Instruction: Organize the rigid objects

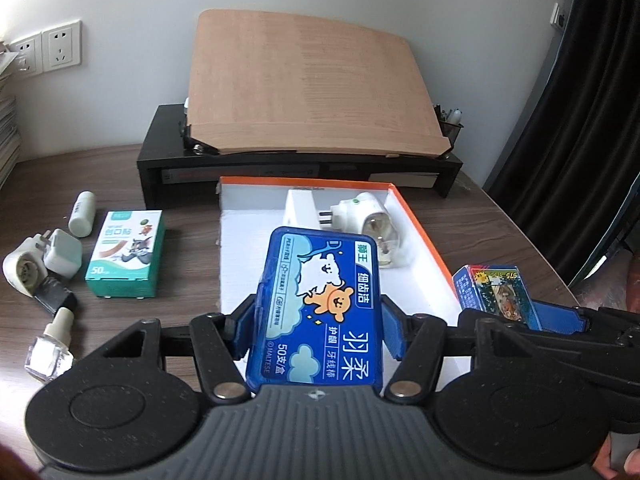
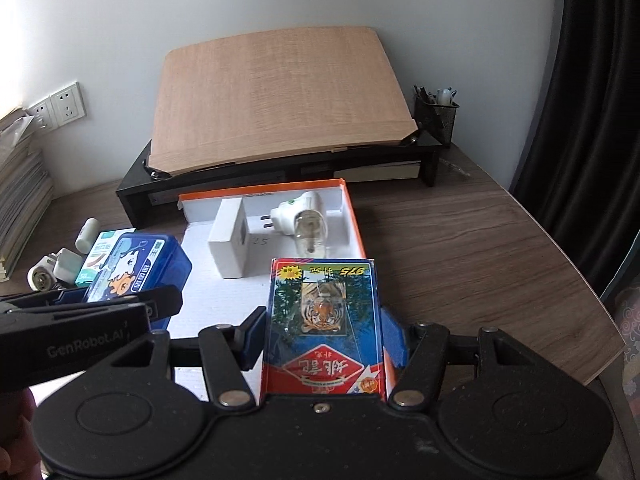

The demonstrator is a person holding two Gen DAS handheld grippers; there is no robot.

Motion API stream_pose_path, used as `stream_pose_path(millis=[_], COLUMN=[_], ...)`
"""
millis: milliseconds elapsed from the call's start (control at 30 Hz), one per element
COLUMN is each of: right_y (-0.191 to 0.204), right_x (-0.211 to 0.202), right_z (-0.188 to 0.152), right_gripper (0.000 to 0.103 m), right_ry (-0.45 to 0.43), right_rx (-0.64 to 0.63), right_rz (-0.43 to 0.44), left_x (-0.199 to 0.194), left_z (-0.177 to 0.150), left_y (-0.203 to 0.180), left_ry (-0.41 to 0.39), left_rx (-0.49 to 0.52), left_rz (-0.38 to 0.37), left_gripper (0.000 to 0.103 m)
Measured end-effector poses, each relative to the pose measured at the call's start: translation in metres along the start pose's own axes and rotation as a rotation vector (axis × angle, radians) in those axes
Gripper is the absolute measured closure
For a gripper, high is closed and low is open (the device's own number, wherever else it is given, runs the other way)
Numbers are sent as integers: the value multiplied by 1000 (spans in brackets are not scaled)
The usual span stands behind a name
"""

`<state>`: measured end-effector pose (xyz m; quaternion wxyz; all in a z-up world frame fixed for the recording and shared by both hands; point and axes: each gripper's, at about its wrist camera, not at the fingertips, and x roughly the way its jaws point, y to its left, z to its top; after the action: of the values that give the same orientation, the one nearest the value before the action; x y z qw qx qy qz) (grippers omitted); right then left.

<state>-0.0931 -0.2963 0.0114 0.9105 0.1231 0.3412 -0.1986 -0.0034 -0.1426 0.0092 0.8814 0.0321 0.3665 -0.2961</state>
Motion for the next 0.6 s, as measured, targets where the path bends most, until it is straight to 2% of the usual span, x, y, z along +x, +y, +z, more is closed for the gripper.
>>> stream_pose_path(millis=[600], right_y=[-18], right_x=[11], right_z=[5], right_gripper=[32], right_ry=[-15], right_rx=[-26], right_rz=[71], left_x=[5], left_z=[-2], left_y=[-16], left_ry=[-23], left_rx=[-38], left_rz=[81], left_gripper=[41])
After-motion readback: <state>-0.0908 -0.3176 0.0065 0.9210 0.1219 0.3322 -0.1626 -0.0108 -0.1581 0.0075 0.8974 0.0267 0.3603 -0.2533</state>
